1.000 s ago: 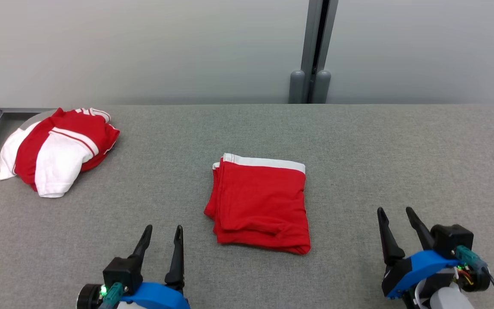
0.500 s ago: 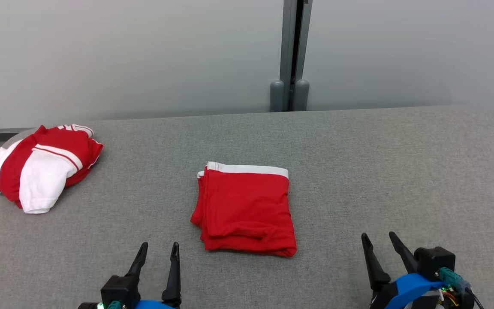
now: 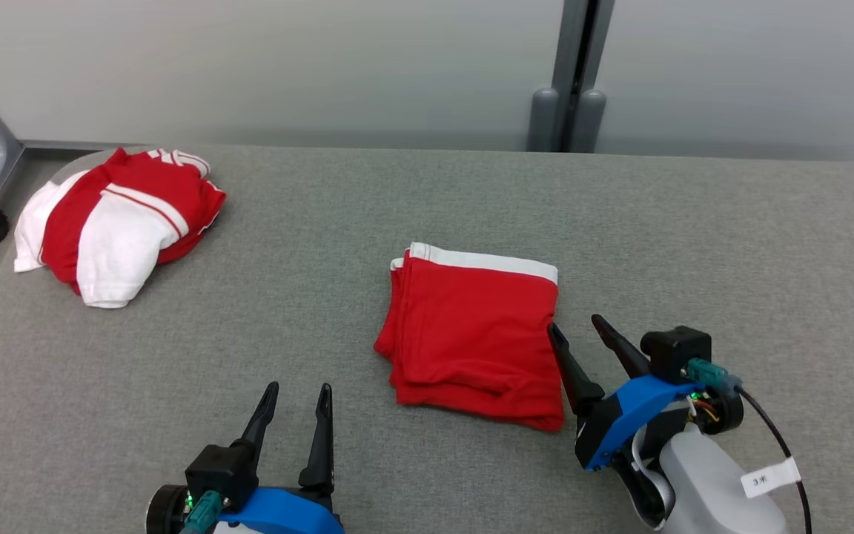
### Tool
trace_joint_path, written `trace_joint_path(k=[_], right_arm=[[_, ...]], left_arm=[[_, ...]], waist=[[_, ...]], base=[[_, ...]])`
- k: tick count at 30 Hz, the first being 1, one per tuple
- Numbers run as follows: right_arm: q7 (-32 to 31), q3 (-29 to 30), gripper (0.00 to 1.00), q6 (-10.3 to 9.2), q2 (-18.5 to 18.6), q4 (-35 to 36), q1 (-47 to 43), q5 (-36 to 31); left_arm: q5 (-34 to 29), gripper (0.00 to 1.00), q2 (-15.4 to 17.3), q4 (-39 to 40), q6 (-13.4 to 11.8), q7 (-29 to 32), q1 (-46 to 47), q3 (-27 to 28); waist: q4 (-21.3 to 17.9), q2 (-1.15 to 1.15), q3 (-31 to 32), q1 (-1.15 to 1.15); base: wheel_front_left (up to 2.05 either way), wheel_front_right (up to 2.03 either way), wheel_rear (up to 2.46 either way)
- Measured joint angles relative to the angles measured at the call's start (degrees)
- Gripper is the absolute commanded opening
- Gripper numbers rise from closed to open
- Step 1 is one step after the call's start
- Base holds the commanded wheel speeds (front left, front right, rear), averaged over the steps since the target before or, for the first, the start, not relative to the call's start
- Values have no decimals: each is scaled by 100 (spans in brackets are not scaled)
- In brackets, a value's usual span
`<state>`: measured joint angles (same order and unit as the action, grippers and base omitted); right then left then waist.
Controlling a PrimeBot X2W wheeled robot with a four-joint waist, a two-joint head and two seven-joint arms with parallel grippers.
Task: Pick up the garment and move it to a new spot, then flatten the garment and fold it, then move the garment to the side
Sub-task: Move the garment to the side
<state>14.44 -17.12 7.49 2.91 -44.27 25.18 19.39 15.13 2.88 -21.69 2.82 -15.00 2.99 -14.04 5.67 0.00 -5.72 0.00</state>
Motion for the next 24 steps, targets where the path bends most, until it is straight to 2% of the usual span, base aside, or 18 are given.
trace_joint_path(k=[8, 9, 10, 13, 16, 20, 24], right_arm=[[-342, -23, 100, 0, -4, -1138, 748, 141], [-349, -53, 48, 0, -7, -1260, 777, 132], [-354, -90, 0, 0, -4, -1358, 787, 134], [-220, -143, 0, 0, -4, -1489, 885, 145], [-57, -100, 0, 12, -58, -1608, 915, 132], [58, 37, 0, 16, -69, -1694, 941, 60], [86, 78, 0, 18, -65, -1666, 898, -22]], left_arm=[[229, 100, 1, 97, -25, 0, 175, -180], [256, 100, 2, 115, -27, 0, 196, -187], [258, 100, 2, 127, -33, 0, 201, -194], [299, 100, 2, 153, -75, 0, 201, -191], [291, 100, 1, 172, -76, 0, 214, -160], [185, 100, 2, 186, -41, 0, 296, -83], [130, 100, 4, 174, 36, 0, 406, -71]], waist=[[457, 0, -406, 0], [493, 0, -454, 0], [523, 0, -500, 0], [507, 0, -608, 1], [325, 0, -646, 0], [-135, 0, -700, 0], [-755, 0, -744, 0]], base=[[0, 0, 0], [0, 0, 0], [0, 0, 0], [0, 0, 0], [0, 0, 0], [0, 0, 0], [0, 0, 0]])
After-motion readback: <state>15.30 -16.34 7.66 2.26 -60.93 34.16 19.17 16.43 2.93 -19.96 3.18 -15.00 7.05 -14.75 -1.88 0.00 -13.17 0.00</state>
